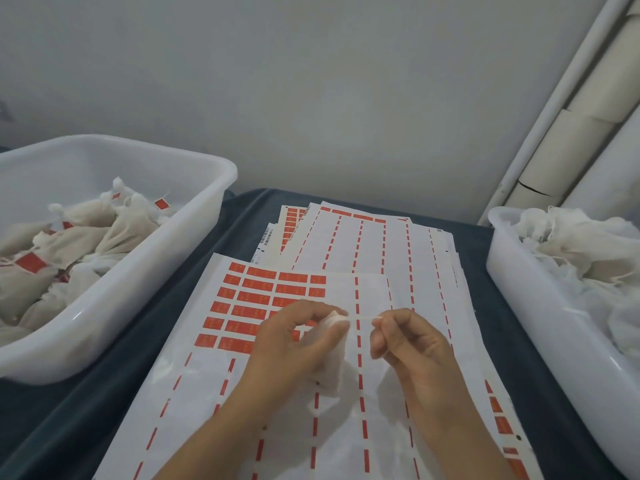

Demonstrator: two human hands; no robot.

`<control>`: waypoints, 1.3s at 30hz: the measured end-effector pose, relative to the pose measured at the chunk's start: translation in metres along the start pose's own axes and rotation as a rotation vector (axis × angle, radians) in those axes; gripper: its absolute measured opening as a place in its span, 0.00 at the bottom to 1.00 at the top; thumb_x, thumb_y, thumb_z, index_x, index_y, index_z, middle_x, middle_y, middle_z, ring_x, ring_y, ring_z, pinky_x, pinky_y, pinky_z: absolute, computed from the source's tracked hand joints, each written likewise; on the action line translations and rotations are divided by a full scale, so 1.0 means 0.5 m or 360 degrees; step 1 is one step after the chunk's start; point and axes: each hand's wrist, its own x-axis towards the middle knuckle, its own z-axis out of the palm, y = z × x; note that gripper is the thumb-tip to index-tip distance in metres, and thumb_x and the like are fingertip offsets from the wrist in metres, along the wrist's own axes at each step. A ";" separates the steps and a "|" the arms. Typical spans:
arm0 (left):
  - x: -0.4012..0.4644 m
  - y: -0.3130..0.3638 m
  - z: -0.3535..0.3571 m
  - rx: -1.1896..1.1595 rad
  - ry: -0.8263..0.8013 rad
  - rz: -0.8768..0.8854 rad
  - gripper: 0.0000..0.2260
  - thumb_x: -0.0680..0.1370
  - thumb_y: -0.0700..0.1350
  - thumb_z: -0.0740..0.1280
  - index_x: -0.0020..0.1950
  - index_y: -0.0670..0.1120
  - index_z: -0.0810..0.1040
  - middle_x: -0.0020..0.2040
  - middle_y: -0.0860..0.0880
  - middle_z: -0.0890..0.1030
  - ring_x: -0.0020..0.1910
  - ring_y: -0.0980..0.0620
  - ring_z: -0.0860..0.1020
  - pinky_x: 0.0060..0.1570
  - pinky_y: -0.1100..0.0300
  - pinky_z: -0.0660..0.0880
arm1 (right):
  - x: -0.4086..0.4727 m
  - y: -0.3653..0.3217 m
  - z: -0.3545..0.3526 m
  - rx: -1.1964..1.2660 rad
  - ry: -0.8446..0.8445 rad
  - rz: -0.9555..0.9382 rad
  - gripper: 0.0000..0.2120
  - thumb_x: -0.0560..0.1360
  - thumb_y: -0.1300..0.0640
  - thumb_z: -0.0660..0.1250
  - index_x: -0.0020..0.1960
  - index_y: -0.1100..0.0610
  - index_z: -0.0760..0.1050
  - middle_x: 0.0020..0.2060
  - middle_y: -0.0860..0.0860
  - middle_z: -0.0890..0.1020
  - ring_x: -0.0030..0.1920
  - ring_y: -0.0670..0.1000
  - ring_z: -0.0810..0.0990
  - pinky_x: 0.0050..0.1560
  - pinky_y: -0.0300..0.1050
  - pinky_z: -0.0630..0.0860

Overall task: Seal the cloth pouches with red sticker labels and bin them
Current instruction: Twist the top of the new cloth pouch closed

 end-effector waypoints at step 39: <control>-0.020 0.010 -0.017 -0.0383 -0.1180 -0.0338 0.08 0.78 0.50 0.61 0.42 0.52 0.75 0.28 0.60 0.73 0.27 0.62 0.69 0.30 0.71 0.67 | -0.010 0.028 0.023 -0.0629 0.0013 -0.0226 0.09 0.69 0.45 0.62 0.45 0.48 0.73 0.39 0.43 0.81 0.42 0.42 0.80 0.41 0.32 0.77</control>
